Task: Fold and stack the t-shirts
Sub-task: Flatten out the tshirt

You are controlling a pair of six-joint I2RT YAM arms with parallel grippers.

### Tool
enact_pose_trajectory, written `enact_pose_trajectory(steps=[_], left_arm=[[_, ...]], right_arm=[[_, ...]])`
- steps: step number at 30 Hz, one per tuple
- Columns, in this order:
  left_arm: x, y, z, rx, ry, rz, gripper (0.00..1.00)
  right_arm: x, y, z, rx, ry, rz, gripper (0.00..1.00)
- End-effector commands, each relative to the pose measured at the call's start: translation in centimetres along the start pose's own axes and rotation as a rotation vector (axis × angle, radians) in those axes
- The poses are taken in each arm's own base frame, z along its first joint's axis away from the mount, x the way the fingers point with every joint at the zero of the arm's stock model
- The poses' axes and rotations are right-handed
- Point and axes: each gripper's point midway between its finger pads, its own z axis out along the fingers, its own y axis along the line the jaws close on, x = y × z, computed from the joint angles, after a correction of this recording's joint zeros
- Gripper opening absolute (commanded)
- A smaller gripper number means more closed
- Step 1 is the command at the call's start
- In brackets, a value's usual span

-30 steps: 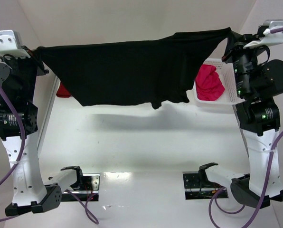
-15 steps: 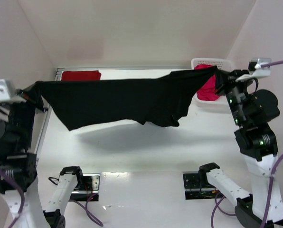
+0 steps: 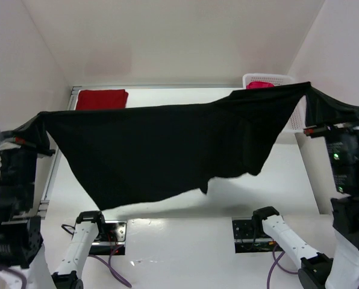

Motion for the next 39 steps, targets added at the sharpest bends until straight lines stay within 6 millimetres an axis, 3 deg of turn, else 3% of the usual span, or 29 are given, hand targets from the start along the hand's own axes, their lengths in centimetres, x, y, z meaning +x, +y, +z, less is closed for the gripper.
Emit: enact_pose_trajectory(steps=[1, 3, 4, 5, 7, 8, 10, 11, 12, 16, 18, 19, 24, 26, 28, 30, 32, 33, 34, 35, 37, 38, 39], left_arm=[[5.1, 1.5, 4.6, -0.064, 0.115, -0.030, 0.00], [6.6, 2.1, 5.6, -0.083, 0.123, -0.037, 0.00], [9.1, 2.8, 6.3, -0.109, 0.176, -0.034, 0.00], [10.3, 3.2, 6.7, -0.125, 0.206, -0.031, 0.00], [12.7, 3.7, 7.4, -0.136, 0.257, -0.029, 0.00], [15.1, 4.2, 7.9, -0.147, 0.303, -0.026, 0.00], [16.5, 4.5, 8.3, -0.148, 0.311, -0.026, 0.00], [17.6, 4.9, 8.6, -0.161, 0.327, -0.023, 0.00], [19.6, 5.3, 8.9, -0.170, 0.356, -0.031, 0.00], [23.9, 6.1, 9.7, -0.190, 0.431, -0.038, 0.00], [25.6, 6.4, 10.5, -0.199, 0.457, -0.049, 0.00], [26.4, 6.5, 10.7, -0.202, 0.471, -0.048, 0.00], [29.7, 7.4, 13.6, -0.219, 0.516, -0.034, 0.00], [29.7, 7.2, 15.1, -0.205, 0.506, -0.038, 0.00], [30.0, 6.7, 16.6, -0.179, 0.506, -0.045, 0.00], [27.6, 6.2, 18.0, -0.163, 0.439, -0.048, 0.00], [26.1, 5.7, 18.5, -0.148, 0.416, -0.051, 0.00], [23.0, 5.1, 18.7, -0.130, 0.349, -0.042, 0.00], [21.8, 4.9, 18.5, -0.124, 0.331, -0.032, 0.00], [20.7, 4.6, 17.9, -0.113, 0.324, -0.034, 0.00], [16.5, 3.8, 16.5, -0.095, 0.250, -0.027, 0.00], [15.9, 3.4, 15.5, -0.080, 0.258, -0.020, 0.00], [13.8, 3.0, 13.9, -0.070, 0.212, -0.021, 0.00]], right_arm=[[9.4, -2.6, 5.4, 0.079, 0.192, -0.036, 0.00], [11.7, -3.0, 5.8, 0.088, 0.222, -0.015, 0.00], [14.1, -3.5, 6.1, 0.100, 0.269, -0.009, 0.00], [15.8, -3.9, 6.3, 0.109, 0.306, -0.012, 0.00], [18.7, -4.8, 6.1, 0.134, 0.358, -0.007, 0.00], [19.6, -5.1, 6.1, 0.146, 0.369, -0.010, 0.00], [22.4, -5.8, 5.9, 0.159, 0.424, -0.014, 0.00], [22.7, -6.0, 5.9, 0.168, 0.424, -0.016, 0.00], [24.3, -6.4, 6.0, 0.177, 0.461, -0.020, 0.00], [28.4, -7.8, 5.9, 0.207, 0.523, -0.049, 0.00], [29.7, -8.0, 6.4, 0.209, 0.531, -0.050, 0.00], [31.3, -8.4, 6.6, 0.217, 0.565, -0.053, 0.00], [34.0, -8.9, 8.0, 0.224, 0.583, -0.046, 0.00], [33.9, -8.8, 9.2, 0.221, 0.573, -0.045, 0.00], [32.5, -8.5, 10.4, 0.209, 0.534, -0.054, 0.00], [31.1, -8.2, 11.4, 0.197, 0.497, -0.063, 0.00], [28.0, -7.5, 12.6, 0.182, 0.443, -0.071, 0.00], [26.4, -7.1, 12.7, 0.174, 0.415, -0.078, 0.00], [23.8, -6.6, 13.2, 0.162, 0.366, -0.087, 0.00], [22.6, -6.3, 12.9, 0.159, 0.352, -0.086, 0.00], [18.3, -5.4, 11.9, 0.141, 0.269, -0.090, 0.00], [17.4, -5.3, 11.4, 0.138, 0.257, -0.089, 0.00], [16.4, -4.8, 10.7, 0.120, 0.250, -0.095, 0.00]])
